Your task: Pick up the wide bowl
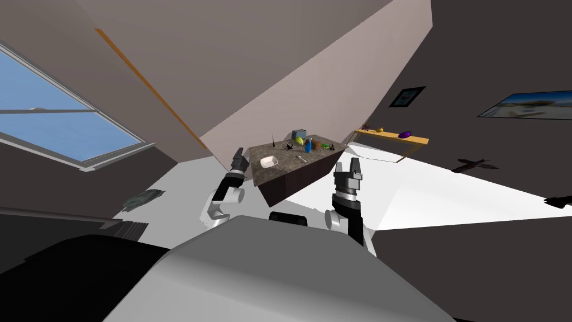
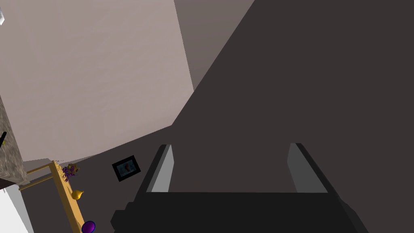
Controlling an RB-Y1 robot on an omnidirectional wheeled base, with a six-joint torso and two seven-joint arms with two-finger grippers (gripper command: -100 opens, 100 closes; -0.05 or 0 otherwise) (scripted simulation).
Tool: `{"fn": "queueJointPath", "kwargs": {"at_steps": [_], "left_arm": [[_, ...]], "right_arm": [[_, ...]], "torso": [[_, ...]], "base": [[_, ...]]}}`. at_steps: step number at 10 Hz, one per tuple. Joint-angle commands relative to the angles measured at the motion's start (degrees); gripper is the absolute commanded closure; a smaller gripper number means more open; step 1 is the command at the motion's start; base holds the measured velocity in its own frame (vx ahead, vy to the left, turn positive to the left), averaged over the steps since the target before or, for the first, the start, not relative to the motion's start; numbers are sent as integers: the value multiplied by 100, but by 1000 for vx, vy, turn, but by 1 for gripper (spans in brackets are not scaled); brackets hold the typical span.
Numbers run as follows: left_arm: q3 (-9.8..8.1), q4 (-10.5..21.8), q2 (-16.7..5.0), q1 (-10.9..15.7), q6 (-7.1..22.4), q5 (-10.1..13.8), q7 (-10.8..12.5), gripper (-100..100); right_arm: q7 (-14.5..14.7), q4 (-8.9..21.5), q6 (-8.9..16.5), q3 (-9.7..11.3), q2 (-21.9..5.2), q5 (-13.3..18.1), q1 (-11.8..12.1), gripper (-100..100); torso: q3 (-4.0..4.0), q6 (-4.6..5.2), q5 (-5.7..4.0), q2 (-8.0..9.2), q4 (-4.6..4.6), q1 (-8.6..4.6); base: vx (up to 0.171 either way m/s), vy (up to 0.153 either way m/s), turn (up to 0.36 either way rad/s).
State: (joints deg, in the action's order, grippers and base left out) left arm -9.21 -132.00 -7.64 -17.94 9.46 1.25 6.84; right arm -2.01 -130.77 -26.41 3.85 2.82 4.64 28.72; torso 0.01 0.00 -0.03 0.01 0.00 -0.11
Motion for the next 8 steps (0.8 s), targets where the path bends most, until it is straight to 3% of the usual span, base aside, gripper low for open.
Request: {"fn": "queueJointPath", "kwargs": {"at_steps": [1,8], "left_arm": [[-76,23,-29,25,286,99,68,-100],[-229,200,-102,204,1362,351,219,-100]], "right_arm": [[0,0,0,0,0,0,0,0],[0,0,0,0,0,0,1,0]], "torso": [[0,0,0,0,0,0],[-7,0,-1,-12,-2,-5]], "base": [[4,-41,12],[17,-39,19]]}}
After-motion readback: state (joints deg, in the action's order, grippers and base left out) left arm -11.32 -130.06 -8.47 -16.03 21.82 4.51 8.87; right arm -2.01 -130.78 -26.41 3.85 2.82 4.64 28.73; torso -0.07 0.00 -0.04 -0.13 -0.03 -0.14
